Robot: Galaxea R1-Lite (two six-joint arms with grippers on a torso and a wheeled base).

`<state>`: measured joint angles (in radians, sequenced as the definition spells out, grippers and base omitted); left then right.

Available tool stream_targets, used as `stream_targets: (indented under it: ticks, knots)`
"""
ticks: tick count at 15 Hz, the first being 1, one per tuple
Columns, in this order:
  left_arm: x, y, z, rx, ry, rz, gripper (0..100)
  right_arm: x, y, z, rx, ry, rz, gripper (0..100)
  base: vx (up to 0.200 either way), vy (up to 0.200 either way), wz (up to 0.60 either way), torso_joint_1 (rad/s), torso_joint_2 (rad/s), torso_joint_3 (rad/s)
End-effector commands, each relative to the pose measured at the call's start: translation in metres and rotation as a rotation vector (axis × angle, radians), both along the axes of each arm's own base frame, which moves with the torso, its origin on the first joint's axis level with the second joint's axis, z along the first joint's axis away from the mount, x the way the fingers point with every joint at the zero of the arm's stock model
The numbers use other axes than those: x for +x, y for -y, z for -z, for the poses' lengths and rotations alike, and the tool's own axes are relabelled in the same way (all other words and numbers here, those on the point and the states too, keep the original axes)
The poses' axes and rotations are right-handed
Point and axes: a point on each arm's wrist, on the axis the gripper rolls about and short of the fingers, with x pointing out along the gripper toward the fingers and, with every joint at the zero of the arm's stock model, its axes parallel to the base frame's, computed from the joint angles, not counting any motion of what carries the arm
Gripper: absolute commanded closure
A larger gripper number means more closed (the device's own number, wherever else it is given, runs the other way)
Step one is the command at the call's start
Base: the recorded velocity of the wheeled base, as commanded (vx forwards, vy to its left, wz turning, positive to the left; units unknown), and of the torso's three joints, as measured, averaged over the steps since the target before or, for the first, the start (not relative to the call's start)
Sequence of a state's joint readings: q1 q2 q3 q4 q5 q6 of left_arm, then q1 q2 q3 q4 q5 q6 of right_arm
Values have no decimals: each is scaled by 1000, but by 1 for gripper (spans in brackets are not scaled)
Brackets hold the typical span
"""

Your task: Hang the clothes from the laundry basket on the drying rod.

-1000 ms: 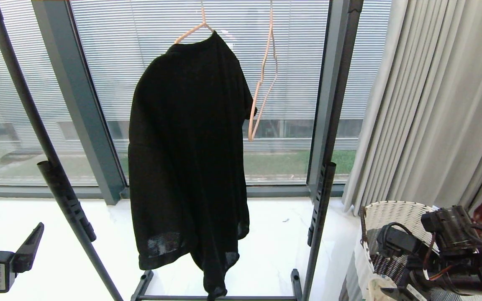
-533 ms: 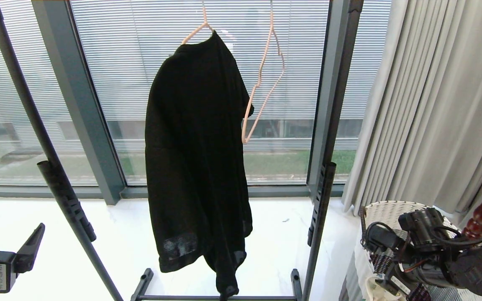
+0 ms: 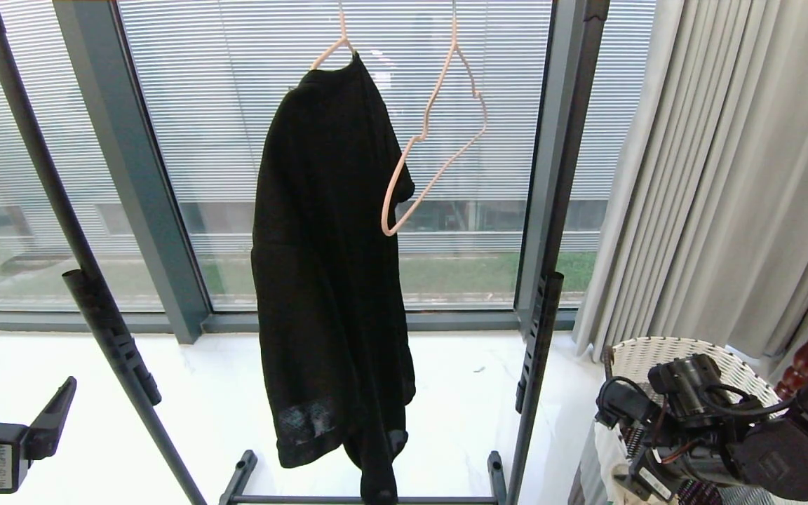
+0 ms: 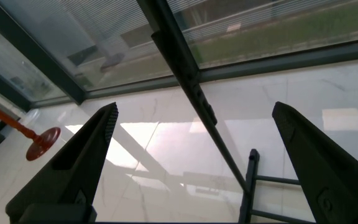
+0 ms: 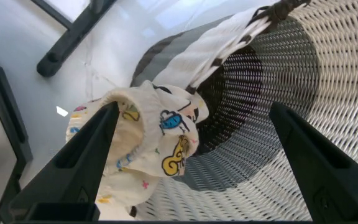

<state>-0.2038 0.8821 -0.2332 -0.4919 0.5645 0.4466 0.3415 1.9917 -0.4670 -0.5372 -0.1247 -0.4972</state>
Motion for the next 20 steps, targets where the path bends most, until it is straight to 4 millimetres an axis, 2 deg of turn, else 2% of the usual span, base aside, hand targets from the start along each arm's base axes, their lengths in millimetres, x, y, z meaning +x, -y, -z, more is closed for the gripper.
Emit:
stream_targets:
  ticks: [1,6,7,11,14,17,20]
  knots:
    - [0,0,0,0,1,0,0,0,-1,5,-18,-14,3,0,0,0,0,0,0,0]
    - [0,0,0,0,1,0,0,9,1,13,-43,21,41,0,0,0,0,0,0,0]
    - [0,0,0,0,1,0,0,9,2,14,-43,20,47,100,0,0,0,0,0,0]
    - [0,0,1,4,-5,-1,0,8,0,12,-7,21,83,100,0,0,0,0,0,0]
    - [-1,0,3,15,-15,-1,0,8,-7,-10,46,95,83,100,0,0,0,0,0,0]
    - [1,0,6,43,-42,4,0,4,-20,-64,109,173,31,100,0,0,0,0,0,0]
    - [1,1,5,36,-39,36,0,-5,-45,-124,218,235,1,100,-200,0,0,1,5,2]
